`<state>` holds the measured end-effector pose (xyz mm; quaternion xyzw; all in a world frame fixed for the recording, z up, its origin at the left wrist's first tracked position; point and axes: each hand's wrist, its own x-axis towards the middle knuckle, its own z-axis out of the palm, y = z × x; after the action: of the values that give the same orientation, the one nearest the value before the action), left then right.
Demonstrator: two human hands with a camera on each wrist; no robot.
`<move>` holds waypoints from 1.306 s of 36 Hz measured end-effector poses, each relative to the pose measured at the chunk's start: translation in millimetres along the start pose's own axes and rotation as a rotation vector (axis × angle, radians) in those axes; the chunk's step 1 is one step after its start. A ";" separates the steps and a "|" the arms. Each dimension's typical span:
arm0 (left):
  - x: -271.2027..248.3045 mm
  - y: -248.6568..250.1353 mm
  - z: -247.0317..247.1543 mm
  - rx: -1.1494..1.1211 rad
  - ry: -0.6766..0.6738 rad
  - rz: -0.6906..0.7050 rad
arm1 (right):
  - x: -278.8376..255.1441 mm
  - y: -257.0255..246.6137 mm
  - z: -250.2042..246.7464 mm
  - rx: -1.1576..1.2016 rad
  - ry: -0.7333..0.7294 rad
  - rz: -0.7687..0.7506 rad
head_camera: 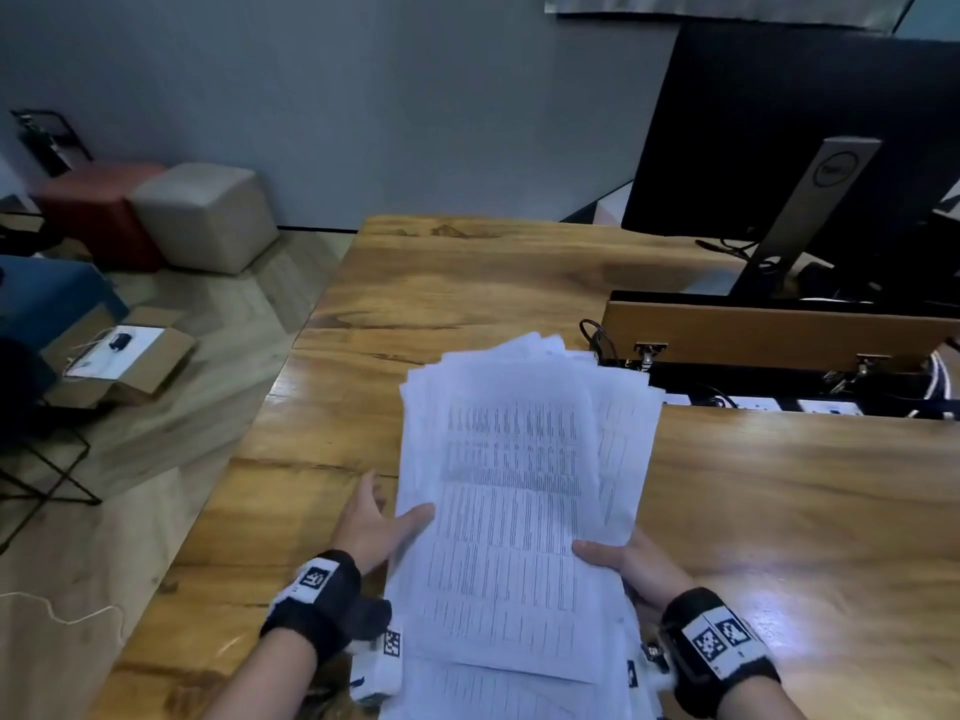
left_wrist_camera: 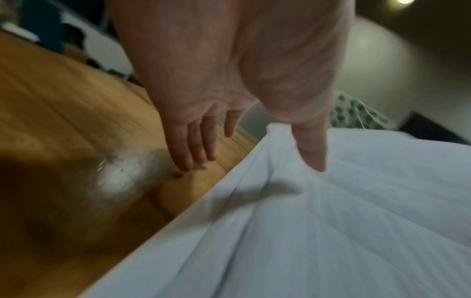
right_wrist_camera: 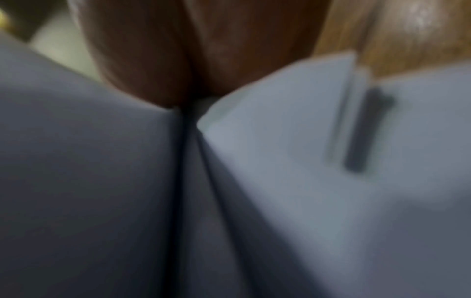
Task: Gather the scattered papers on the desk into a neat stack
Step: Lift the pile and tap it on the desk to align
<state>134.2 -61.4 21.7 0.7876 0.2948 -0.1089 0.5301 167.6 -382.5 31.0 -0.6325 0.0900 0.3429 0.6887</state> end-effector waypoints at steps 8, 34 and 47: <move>-14.8 44.2 -26.0 -0.450 -0.418 0.217 | -24.4 -27.5 -2.4 0.016 -0.112 -0.061; -55.9 90.0 -28.2 -0.447 0.006 0.560 | -19.4 -52.2 19.6 -0.014 0.276 -0.448; -60.7 82.1 -37.9 -0.535 -0.023 0.596 | -38.5 -66.3 23.6 -0.025 0.226 -0.669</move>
<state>127.7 -70.2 130.0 0.6716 0.0654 0.1211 0.7280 170.3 -372.0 110.5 -0.6692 -0.0509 0.0271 0.7408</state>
